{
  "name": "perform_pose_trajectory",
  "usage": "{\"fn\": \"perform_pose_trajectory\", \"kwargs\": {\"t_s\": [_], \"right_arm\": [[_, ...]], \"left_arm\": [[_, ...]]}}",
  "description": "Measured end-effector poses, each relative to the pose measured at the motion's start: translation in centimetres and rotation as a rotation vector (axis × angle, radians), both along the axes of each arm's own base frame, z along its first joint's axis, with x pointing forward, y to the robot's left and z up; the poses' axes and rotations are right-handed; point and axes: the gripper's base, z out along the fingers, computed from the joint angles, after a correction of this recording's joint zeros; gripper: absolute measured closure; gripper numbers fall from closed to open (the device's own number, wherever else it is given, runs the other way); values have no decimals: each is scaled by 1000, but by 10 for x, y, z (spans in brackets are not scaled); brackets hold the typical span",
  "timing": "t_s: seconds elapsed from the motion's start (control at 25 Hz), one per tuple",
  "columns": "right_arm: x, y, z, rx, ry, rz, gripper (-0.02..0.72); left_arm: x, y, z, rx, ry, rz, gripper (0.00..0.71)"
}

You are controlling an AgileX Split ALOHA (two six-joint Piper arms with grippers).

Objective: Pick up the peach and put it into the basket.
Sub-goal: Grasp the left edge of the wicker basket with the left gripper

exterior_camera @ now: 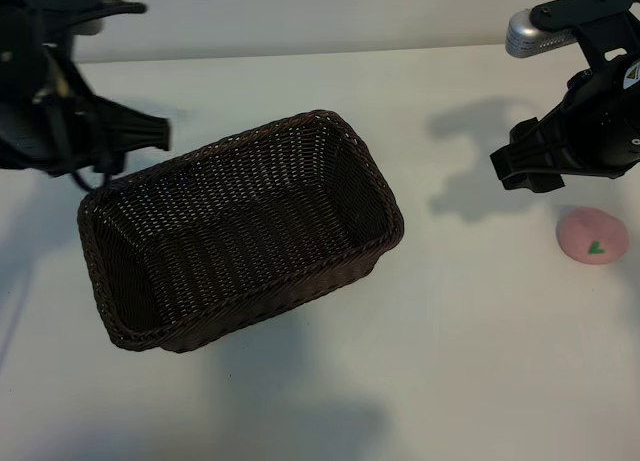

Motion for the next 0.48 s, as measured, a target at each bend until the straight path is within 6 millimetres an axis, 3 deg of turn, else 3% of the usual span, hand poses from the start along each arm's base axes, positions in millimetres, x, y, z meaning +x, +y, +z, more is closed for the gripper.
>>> {"fn": "perform_pose_trajectory", "kwargs": {"t_s": [0.2,0.48], "right_arm": [[0,0,0,4,1,-1,109],[0,1,0,13,5,-4,109]], "left_arm": [[-20,12,6,-21,-41,76,201],[-42,29,-22,-33,-13,187,202]]}}
